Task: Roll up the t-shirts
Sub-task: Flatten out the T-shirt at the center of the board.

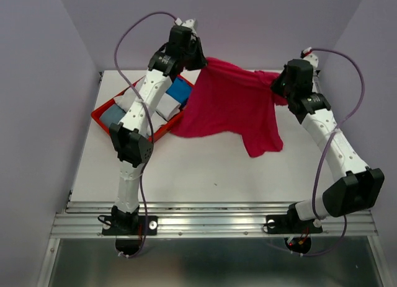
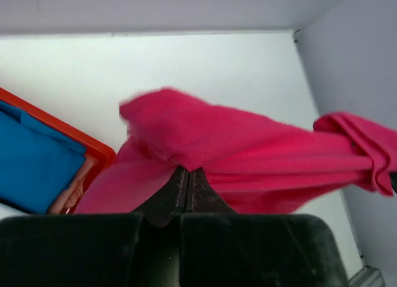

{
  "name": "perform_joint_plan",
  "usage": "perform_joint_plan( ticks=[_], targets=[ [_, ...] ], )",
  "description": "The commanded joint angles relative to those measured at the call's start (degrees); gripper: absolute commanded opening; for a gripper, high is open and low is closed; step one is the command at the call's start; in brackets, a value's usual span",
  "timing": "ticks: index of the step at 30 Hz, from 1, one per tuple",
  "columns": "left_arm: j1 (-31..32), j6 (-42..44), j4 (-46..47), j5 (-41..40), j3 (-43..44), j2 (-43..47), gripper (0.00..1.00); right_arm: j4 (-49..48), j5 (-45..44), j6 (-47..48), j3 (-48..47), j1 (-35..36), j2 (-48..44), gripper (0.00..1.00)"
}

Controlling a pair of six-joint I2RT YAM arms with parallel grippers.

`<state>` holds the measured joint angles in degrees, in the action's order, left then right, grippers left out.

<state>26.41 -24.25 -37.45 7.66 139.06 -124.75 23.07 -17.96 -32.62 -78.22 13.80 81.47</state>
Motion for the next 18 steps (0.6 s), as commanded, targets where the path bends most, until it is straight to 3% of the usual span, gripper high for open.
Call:
perform_joint_plan(
  ticks=[1, 6, 9, 10, 11, 12, 13, 14, 16, 18],
  targets=[
    [-1.6, 1.8, -0.3, 4.3, 2.7, 9.6, 0.0, -2.6, -0.2, 4.6, -8.7, -0.8, -4.2, 0.01],
    [-1.0, 1.6, 7.5, 6.4, -18.1, 26.4, 0.0, -5.5, -2.2, 5.9, -0.7, -0.8, -17.7, 0.01],
    [1.8, 1.3, 11.9, 6.1, -36.0, 37.1, 0.0, -5.4, -4.5, 5.6, 10.9, -0.8, -25.4, 0.01],
    [2.9, 0.3, 14.0, 6.7, -42.1, 39.7, 0.07, -5.0, -5.1, 4.9, 14.4, -0.8, -31.1, 0.05],
    [3.9, -0.4, 15.9, 7.4, -53.4, 42.2, 0.26, -4.4, -5.7, 3.9, 21.2, -0.8, -33.7, 0.13],
    [4.8, -1.2, 18.5, 7.7, -58.4, 45.9, 0.49, -3.1, -6.8, 2.6, 24.2, -0.8, -36.2, 0.28],
    [6.1, -2.1, 19.2, 7.3, -63.3, 47.0, 0.79, 1.0, -7.6, -1.4, 26.7, -0.8, -38.4, 0.66],
    [6.2, -4.1, 19.6, 7.0, -70.8, 47.9, 0.84, 3.2, -8.1, -3.4, 28.9, -0.8, -41.4, 0.77],
    [6.1, -5.5, 19.7, 5.4, -76.7, 48.8, 0.86, 9.2, -9.5, -10.2, 33.6, -0.8, -43.1, 0.92],
    [6.1, -5.6, 17.9, 3.0, -77.5, 48.9, 0.86, 11.2, -10.7, -13.2, 35.4, -0.8, -44.1, 0.95]
  ],
)
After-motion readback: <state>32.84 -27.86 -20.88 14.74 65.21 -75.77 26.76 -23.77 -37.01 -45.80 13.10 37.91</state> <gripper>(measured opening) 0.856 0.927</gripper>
